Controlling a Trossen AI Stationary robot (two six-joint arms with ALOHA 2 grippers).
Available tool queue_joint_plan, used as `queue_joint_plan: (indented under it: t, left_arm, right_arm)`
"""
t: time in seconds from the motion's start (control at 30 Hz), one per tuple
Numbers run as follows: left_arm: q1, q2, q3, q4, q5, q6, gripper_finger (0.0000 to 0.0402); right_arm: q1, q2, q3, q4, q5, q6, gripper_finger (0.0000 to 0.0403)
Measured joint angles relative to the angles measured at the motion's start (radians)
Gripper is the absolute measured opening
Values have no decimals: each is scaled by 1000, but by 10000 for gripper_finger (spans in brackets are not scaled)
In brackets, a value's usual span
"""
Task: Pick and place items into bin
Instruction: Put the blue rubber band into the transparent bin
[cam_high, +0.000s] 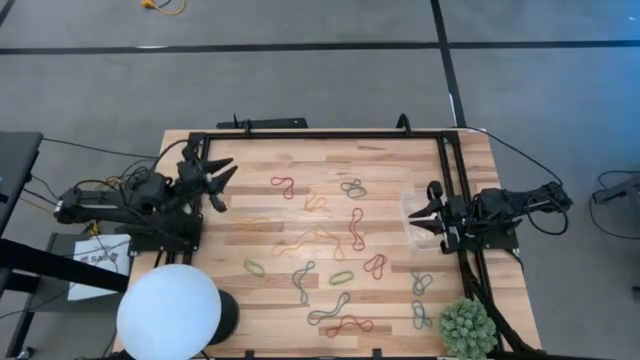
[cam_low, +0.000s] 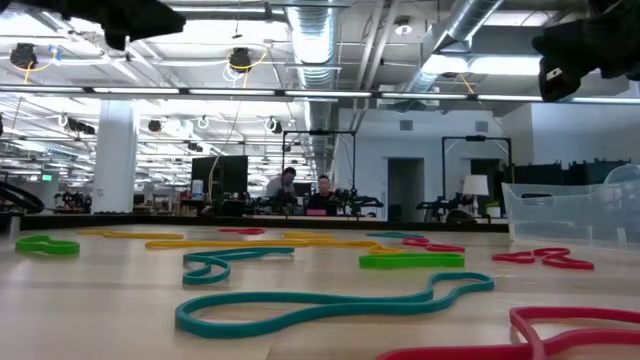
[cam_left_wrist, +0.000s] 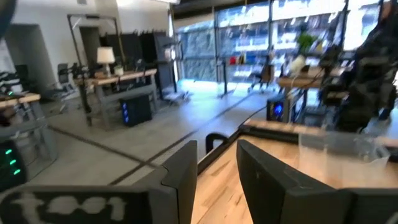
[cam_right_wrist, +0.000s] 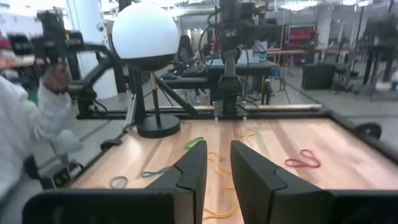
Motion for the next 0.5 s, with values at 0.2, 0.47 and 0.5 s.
queue_joint_plan:
  t: [0.2, 0.47, 0.5]
  left_arm:
    - [59, 168, 102, -68, 2, -46, 104]
    - [134, 342, 107, -81, 53, -110, 104]
    - [144, 359, 107, -80, 66, -111, 104]
  right_arm:
    - [0, 0, 0, 0, 0, -105, 66]
    - [0, 0, 1, 77, 1, -126, 66]
    - [0, 0, 12, 95, 9, -122, 66]
